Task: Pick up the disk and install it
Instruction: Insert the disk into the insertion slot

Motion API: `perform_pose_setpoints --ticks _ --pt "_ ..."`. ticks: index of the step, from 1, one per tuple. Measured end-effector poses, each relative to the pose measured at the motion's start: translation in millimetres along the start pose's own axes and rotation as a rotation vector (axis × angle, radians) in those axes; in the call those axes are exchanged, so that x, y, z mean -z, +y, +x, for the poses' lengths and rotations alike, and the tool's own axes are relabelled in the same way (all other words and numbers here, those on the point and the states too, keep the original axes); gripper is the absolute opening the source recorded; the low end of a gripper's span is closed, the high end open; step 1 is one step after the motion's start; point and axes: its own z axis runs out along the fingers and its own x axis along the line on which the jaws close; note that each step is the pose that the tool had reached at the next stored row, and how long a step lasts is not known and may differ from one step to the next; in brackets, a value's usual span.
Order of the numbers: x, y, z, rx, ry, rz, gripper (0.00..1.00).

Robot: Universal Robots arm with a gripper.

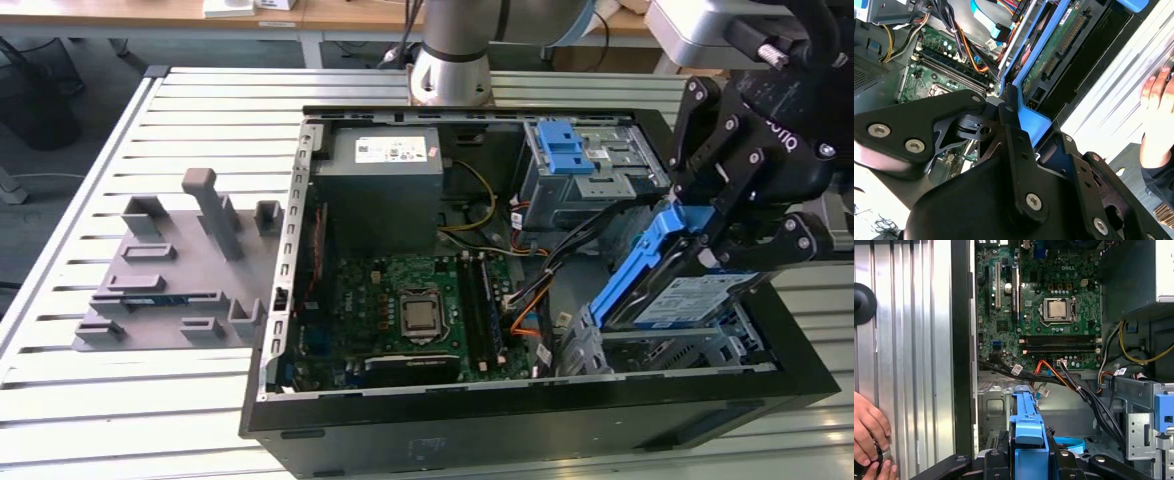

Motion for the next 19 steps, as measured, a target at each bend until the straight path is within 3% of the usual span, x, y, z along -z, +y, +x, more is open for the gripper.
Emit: perform_pose_setpoints --ticks 19 --pt "-10.1 0.0 0.2 0.0 0.0 0.0 0.36"
